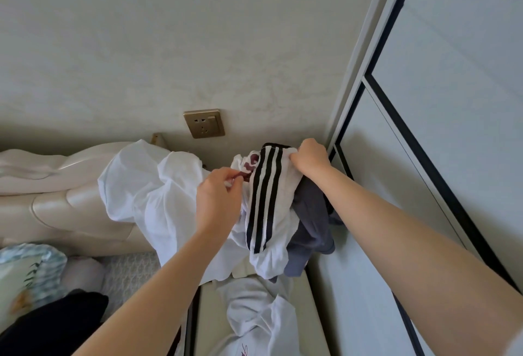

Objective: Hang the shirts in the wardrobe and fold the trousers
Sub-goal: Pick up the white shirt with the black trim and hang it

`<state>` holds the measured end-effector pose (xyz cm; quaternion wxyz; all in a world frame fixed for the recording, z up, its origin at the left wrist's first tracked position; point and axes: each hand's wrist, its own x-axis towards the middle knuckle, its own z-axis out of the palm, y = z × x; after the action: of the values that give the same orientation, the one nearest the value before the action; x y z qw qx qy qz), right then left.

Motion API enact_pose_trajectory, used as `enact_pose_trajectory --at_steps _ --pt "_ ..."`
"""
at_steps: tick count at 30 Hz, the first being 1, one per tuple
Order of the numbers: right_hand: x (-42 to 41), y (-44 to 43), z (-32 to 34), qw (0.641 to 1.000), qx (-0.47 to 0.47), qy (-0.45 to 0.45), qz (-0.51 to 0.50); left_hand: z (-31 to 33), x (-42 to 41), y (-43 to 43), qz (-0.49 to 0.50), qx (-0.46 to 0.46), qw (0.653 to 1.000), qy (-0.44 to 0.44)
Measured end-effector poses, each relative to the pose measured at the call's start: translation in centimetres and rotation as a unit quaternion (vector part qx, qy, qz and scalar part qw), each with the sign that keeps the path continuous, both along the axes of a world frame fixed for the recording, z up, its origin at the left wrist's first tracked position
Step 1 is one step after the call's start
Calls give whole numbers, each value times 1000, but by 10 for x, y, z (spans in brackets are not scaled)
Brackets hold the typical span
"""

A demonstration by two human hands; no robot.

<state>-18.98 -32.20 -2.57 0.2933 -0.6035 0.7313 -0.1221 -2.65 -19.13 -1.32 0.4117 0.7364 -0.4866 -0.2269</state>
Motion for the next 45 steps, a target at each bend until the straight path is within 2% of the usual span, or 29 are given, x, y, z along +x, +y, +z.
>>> enact_pose_trajectory --at_steps 2,6,10,12,17,19,21,23,26,28,31,33,36,40,45 --pt "2 1 8 999 -35 -31 -12 8 1 -1 6 1 1000 9" --pt "11 10 33 977 -96 -185 -43 11 6 -5 9 51 998 44" --pt "16 26 61 949 -106 -296 -26 11 8 -5 16 134 980 147" --pt "18 35 69 939 -102 -329 -13 16 6 -4 1 145 964 222" --pt "15 57 63 939 -49 -335 62 28 -5 -6 -51 129 946 293" --pt "9 66 58 940 0 -331 86 28 -11 -5 -69 136 956 250" --pt "0 73 58 920 62 -376 95 29 -13 -1 -74 142 968 195" --pt "-12 74 58 902 99 -411 84 30 -7 5 -49 135 969 200" --pt "-24 73 52 921 129 -365 46 37 3 16 -42 142 958 246" --pt "-22 79 47 919 178 -350 26 45 6 24 -100 160 952 240" --pt "-10 90 44 882 262 -391 11 53 3 37 -220 197 941 168" --pt "1 94 44 884 244 -399 -20 55 -1 47 -291 205 929 102" --pt "8 101 50 917 159 -362 -57 50 -3 62 -359 189 911 68" --pt "5 126 68 901 99 -418 -63 41 5 86 -390 179 900 73" --pt "10 174 106 914 -4 -405 -14 48 20 124 -358 157 910 140"
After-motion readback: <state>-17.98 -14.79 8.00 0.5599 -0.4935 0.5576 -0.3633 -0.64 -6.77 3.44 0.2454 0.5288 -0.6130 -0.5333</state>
